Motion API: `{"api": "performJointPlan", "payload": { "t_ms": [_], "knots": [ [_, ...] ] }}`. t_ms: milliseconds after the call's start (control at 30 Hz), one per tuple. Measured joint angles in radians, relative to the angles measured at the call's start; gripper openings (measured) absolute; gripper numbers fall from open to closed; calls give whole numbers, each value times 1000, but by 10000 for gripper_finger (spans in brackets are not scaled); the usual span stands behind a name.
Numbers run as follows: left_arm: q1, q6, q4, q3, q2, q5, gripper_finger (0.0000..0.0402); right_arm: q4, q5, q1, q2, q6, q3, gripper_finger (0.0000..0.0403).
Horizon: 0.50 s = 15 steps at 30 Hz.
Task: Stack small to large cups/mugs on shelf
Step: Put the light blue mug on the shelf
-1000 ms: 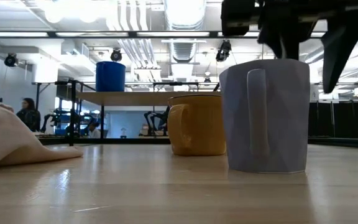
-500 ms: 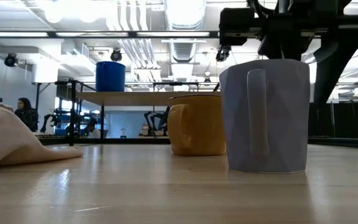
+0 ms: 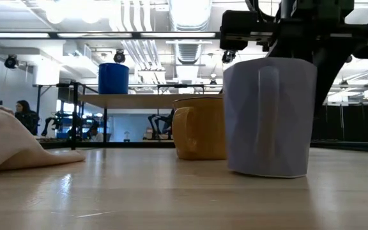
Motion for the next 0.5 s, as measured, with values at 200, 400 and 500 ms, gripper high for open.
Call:
{"api": "performJointPlan", "payload": {
  "t_ms": [200,400,500],
  "knots": [
    [0,-2,0,0,0,0,146,-6,-41,-36,-10,-120,42,15],
    [0,-5,0,0,0,-7,146,-120,-67,-81,-28,-288,172,14],
    [0,-24,0,0,2,-12,146,-248,-54,-115,-30,-383,282,14]
  ]
}}
